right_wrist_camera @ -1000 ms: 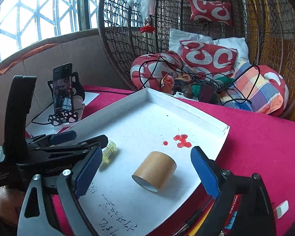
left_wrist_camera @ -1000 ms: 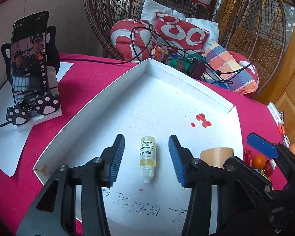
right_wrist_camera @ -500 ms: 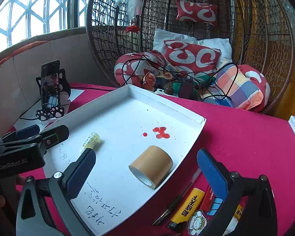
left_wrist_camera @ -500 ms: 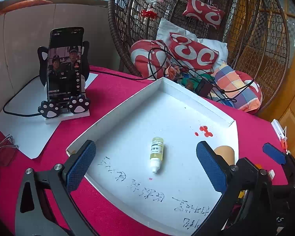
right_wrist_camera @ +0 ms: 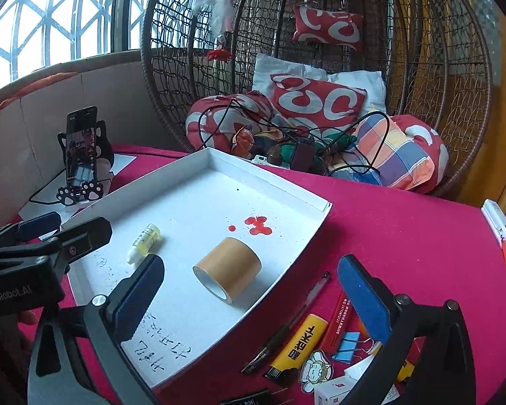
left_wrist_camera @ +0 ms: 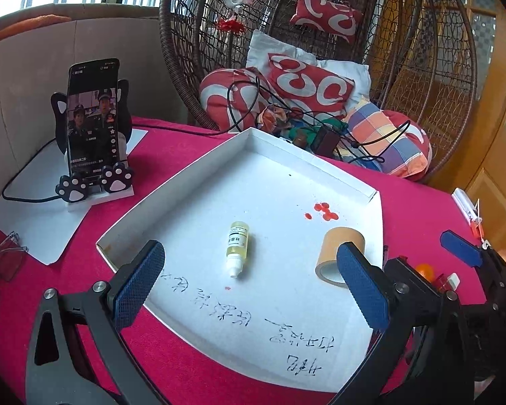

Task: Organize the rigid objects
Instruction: 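Withdraw both tools from the tray back toward the remaining items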

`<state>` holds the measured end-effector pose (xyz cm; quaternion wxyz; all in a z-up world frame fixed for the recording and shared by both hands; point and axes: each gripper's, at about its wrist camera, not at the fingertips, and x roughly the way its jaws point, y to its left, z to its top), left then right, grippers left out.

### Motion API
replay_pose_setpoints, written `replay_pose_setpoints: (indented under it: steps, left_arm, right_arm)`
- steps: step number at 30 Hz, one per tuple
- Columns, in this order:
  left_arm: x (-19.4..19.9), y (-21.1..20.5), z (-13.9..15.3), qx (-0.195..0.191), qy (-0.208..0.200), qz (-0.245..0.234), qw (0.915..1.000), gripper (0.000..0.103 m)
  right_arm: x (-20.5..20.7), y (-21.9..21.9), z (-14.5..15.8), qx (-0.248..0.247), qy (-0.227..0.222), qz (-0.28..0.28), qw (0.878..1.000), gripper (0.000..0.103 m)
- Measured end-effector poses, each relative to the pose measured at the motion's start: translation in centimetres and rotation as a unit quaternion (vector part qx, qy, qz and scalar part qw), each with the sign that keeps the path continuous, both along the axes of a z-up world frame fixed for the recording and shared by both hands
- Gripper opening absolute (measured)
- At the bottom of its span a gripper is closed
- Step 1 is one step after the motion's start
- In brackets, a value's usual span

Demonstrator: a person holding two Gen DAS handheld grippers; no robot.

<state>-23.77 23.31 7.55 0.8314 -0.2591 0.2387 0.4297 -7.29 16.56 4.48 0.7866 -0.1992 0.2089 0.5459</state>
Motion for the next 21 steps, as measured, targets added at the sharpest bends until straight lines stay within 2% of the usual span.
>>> replay_pose_setpoints:
  steps: [5, 9, 14, 16, 19, 21]
  left_arm:
    - [-0.8, -0.3, 0.9, 0.007, -0.024, 0.013, 0.9996, 0.103]
    - [-1.0, -0.4, 1.1, 0.016, -0.015, 0.020, 0.9996, 0.103]
    - [-0.9, -0.6, 0.2, 0.008, -0.008, 0.021, 0.9997, 0.103]
    - [-0.4, -1.1, -0.1, 0.008, -0.003, 0.004, 1.0000, 0.103]
    - [0.7, -2.7, -0.2, 0.019, 0.001, -0.045, 0.9988, 0.103]
    - [2.0, -4.3, -0.4, 0.024, 0.003, -0.096, 0.9951, 0.103]
  right_arm:
    - [0.4, -0.7, 0.4, 0.008, 0.001, -0.003, 1.000, 0.103]
    - [0.9, -1.1, 0.5, 0.014, 0.006, -0.009, 1.000, 0.103]
    - [2.3, -2.5, 0.9, 0.029, 0.016, -0.018, 0.999, 0.103]
    - [3.7, -4.2, 1.6, 0.062, 0.029, -0.021, 0.997, 0.103]
    - [6.4, -7.6, 2.7, 0.129, 0.044, -0.026, 0.990, 0.103]
    - [8.1, -9.5, 2.9, 0.136, 0.053, -0.038, 0.988, 0.103]
